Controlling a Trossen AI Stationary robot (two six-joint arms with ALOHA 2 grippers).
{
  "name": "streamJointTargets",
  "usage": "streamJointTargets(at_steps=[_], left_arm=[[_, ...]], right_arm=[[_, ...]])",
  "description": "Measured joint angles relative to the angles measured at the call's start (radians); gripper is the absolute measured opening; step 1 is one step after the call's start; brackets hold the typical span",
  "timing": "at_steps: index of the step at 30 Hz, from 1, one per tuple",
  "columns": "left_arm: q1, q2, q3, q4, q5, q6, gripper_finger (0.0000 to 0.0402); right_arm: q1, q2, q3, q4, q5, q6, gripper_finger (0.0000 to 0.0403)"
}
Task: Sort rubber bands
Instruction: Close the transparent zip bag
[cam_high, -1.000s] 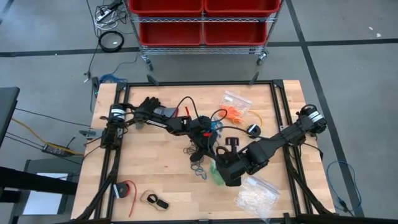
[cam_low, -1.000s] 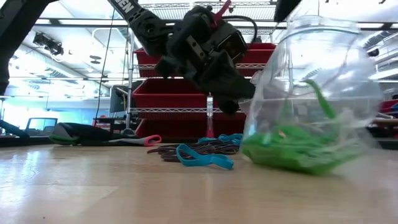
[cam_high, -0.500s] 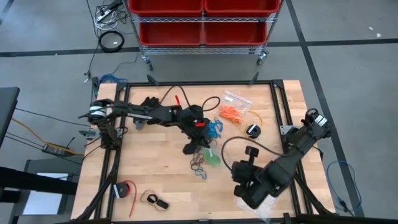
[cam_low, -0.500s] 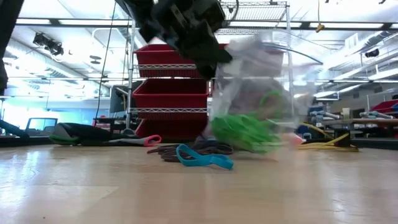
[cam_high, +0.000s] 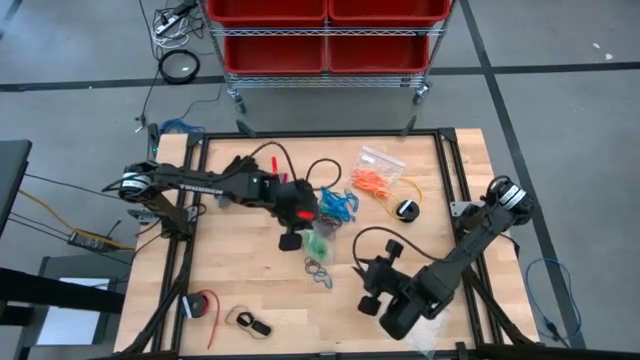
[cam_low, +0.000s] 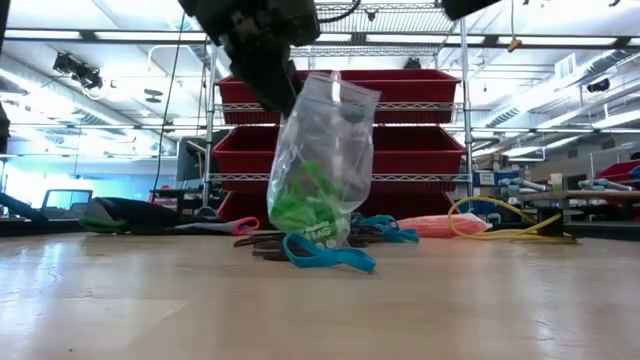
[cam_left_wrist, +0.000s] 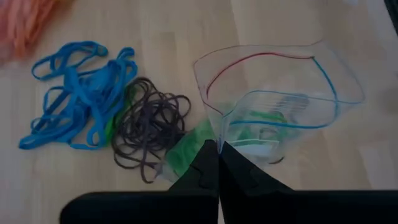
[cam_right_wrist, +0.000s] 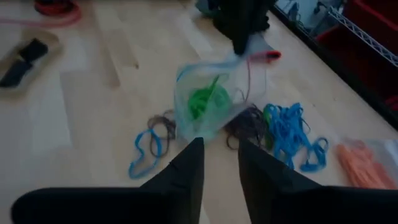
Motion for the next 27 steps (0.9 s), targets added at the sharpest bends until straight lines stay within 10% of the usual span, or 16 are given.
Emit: streamJointTargets(at_steps=[12, 19, 27], left_arm=[[-0.085, 0.000, -0.031, 0.059, -0.173, -0.044, 0.0000], [-0.124, 0.000, -0.031, 0.103, -0.160, -0.054, 0.0000], [-0.142, 0.000, -0.031, 0.104, -0.158, -0.042, 0.0000]], right_arm=[[-0.034, 0.000, -0.095, 0.301, 0.154, -0.111, 0.0116], [-0.159, 0.000, -0.095, 0.653, -0.030, -0.451, 0.0120], [-0.246, 0.000, -0.095, 0.671, -0.144, -0.502, 0.0131]])
